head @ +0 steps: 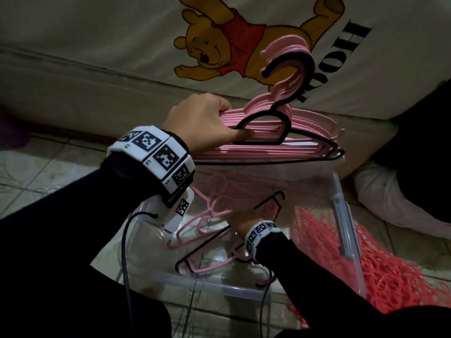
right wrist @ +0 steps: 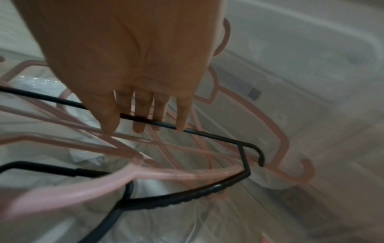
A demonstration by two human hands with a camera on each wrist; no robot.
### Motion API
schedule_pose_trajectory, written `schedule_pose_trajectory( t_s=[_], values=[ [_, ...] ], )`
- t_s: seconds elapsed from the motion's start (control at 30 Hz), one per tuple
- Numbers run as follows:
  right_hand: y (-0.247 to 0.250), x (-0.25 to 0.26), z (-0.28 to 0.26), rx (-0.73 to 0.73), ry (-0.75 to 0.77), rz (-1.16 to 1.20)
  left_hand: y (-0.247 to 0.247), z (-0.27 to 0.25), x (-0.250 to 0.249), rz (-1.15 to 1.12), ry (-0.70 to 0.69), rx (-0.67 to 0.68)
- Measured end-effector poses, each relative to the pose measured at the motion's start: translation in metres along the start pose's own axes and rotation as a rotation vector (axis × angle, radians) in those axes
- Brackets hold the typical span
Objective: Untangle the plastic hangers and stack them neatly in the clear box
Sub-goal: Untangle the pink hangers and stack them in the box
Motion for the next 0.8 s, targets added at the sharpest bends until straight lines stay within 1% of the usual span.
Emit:
schedule_pose_trajectory(
  t_s=[0.07,0.13,0.17,0.2,0.23,0.27,0.4,0.47,0.53,0.6,0.67,0.8],
  values=[
    [0.014,0.001,0.005,-0.079,-0.033,0.044,0.0,0.0,0.001,-0.002,-0.004,0.001],
    [0.031,-0.003,0.007,-0.201,-0.089,0.123,0.001,0.0,0.001,-0.001,-0.006,-0.006],
    [0.037,-0.004,0.006,-0.2,-0.099,0.147,0.002,-0.001,0.001,-0.002,-0.006,-0.011],
    [0.04,-0.004,0.005,-0.166,-0.083,0.137,0.004,-0.001,0.001,-0.003,-0.006,-0.017],
    [0.043,-0.005,0.002,-0.095,-0.091,0.156,0.005,-0.002,0.0,-0.003,-0.005,-0.024],
    [0.05,-0.006,-0.001,-0.072,-0.086,0.201,0.006,-0.002,0.0,-0.004,-0.003,-0.029],
    [0.106,-0.004,-0.016,-0.161,-0.038,0.257,0.012,-0.003,-0.004,-0.017,-0.006,-0.038],
    [0.132,-0.004,-0.033,-0.169,-0.01,0.251,0.015,-0.002,-0.006,-0.028,-0.019,-0.046],
    [0.147,-0.007,-0.059,-0.13,-0.019,0.123,0.02,-0.003,-0.008,-0.039,-0.032,-0.069],
    [0.157,-0.009,-0.086,-0.132,-0.013,0.008,0.025,-0.004,-0.01,-0.041,-0.041,-0.1],
    [0.172,-0.01,-0.107,-0.196,-0.004,-0.024,0.031,-0.004,-0.011,-0.037,-0.052,-0.124],
    [0.205,-0.022,-0.141,-0.37,-0.03,0.077,0.044,-0.005,-0.01,-0.069,-0.047,-0.176]
  ],
)
Point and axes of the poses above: each hand's wrist, its own z-axis towards the middle knuckle, its own y-axis out of the back of the hand, x = y × z, the point moved 7 cm from there along z, towards the middle knuckle, and after that the axes turned 5 degrees about -x, right-handed, at the moved point
